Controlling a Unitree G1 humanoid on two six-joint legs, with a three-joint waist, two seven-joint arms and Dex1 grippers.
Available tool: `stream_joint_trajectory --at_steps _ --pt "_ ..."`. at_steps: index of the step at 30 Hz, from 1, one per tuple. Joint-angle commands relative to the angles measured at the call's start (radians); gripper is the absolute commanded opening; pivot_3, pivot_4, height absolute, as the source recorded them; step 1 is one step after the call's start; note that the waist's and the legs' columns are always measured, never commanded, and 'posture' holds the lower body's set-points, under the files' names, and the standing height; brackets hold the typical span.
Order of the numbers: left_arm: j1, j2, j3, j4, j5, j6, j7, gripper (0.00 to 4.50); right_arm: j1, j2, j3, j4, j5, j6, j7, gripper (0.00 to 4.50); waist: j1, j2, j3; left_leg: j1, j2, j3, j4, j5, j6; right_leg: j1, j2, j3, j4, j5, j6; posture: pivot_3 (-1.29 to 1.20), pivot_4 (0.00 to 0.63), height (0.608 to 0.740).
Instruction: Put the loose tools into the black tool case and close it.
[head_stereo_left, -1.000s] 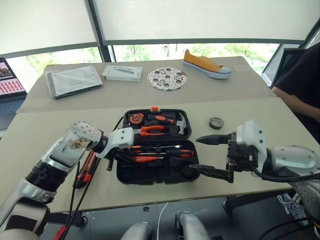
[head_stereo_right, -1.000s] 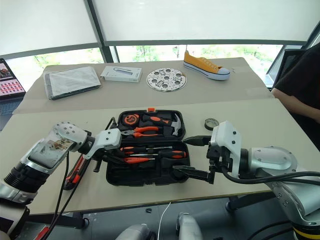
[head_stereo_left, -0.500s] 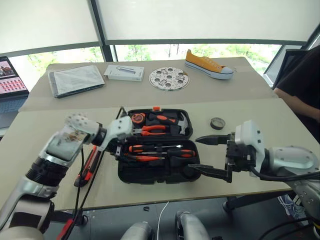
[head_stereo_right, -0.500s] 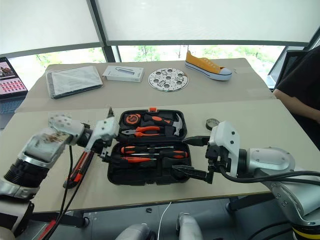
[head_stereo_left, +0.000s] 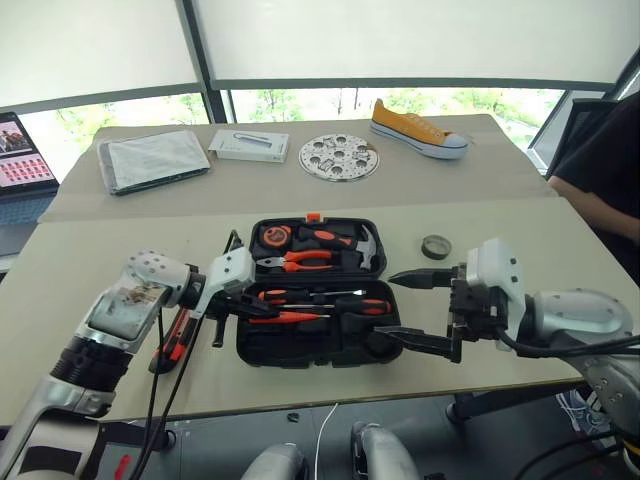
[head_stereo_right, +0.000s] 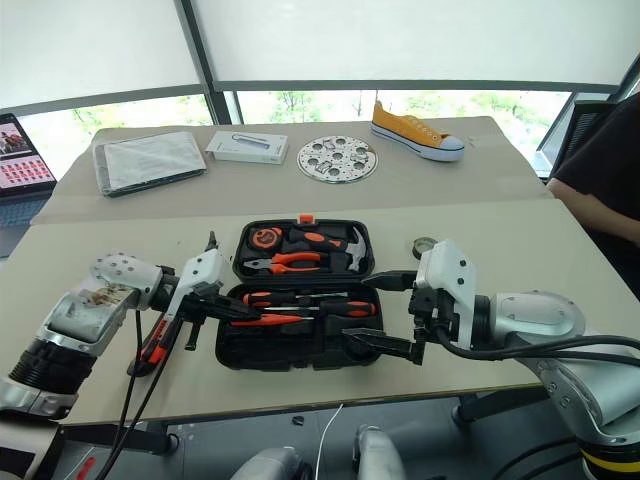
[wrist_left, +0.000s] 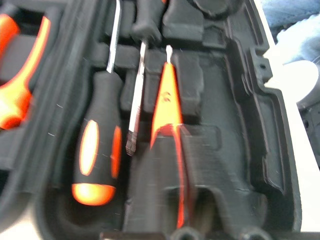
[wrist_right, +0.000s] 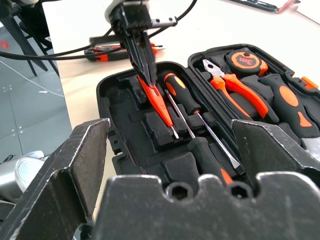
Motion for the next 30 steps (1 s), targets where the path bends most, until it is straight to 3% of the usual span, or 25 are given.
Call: stream_joint_trajectory --at_steps 1,19,24,28,30 --pt "0.002 -0.013 -0.016 0.011 0.04 -0.049 0.026 0.02 -0.011 -0.007 -0.013 -0.01 0.008 -0.009 0.006 4.5 0.0 0.0 0.0 0.0 0.0 0.0 0.0 0.0 0.0 0.0 0.0 0.0 0.0 0.0 0.0 0.0 0.15 0.737" --pt "0.12 -0.035 0.008 0.028 0.07 -0.143 0.11 0.02 -0.059 0.006 0.003 0.036 0.04 0.017 0.0 4.5 -0.002 0.0 0.0 0.002 0.0 0.0 0.0 0.0 0.0 0.002 0.0 0.001 0.0 0.0 0.0 0.0 0.15 0.737" --pt "0.169 -0.009 0.129 -0.054 -0.027 -0.064 0.142 0.02 -0.086 0.005 0.028 0.052 0.035 0.004 0.023 4.5 -0.006 0.001 -0.001 0.003 0.001 0.0 0.0 0.0 0.0 0.002 0.001 0.001 0.0 0.0 0.0 0.0 0.15 0.737" --pt "0.292 0.053 0.351 -0.244 -0.196 0.11 0.189 1.09 -0.145 0.001 0.071 0.087 0.018 -0.018 0.086 4.5 -0.017 0.0 0.0 0.001 0.001 0.001 -0.001 0.0 0.0 -0.001 0.001 0.001 0.001 0.0 0.0 0.0 0.15 0.737" --pt "0.346 0.071 0.423 -0.302 -0.24 0.165 0.218 1.83 -0.169 0.006 0.087 0.105 0.011 -0.025 0.108 4.5 -0.017 0.0 0.0 0.001 0.001 0.001 -0.001 0.0 0.0 -0.002 0.002 0.001 0.0 0.0 0.0 0.0 0.15 0.737"
